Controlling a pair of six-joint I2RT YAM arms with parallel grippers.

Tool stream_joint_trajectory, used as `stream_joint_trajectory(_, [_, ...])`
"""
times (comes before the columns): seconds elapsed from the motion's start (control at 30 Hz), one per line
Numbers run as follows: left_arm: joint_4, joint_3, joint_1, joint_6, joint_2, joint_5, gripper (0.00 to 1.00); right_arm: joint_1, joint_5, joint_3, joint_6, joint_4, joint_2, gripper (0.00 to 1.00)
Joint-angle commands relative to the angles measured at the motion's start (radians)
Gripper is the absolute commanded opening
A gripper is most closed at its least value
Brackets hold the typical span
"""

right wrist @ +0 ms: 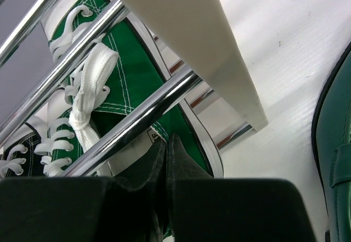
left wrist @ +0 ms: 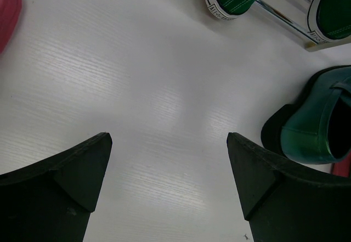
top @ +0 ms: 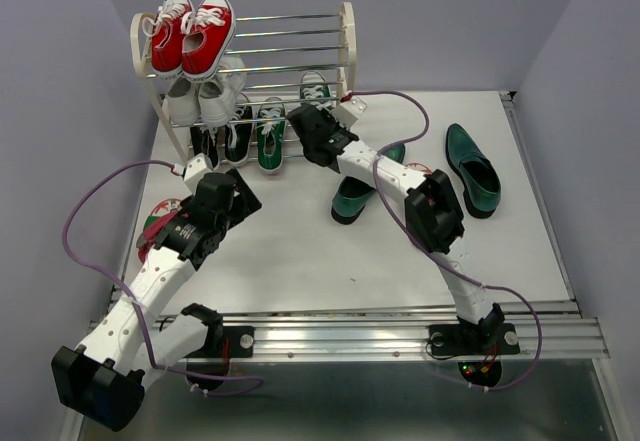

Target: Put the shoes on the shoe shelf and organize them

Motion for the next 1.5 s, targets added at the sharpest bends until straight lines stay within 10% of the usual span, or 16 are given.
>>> stream_joint_trajectory(0.0, [0.014, -0.011, 0.0, 0.0, -0.002, -0.018, 0.99, -0.005, 0.059, 0.012, 0.049, 0.168, -0.004, 0.01])
stream_joint_trajectory(0.73, [0.001, -0.009, 0.001, -0.011, -0.011, -0.032, 0.99, -0.005, 0.048, -0.077, 0.152, 0.168, 0.032, 0.18])
stream_joint_trajectory(1.1, [-0.044, 0.021, 0.0, -0.026, -0.01, -0.068, 0.99, -0.005, -0.021, -0.165, 0.091, 0.166, -0.043, 0.64])
stream_joint_trajectory(1.47, [-0.111, 0.032, 0.0, -0.088, -0.033, -0.106, 0.99, -0.005, -0.171, -0.235, -0.106, 0.169, -0.144, 0.91])
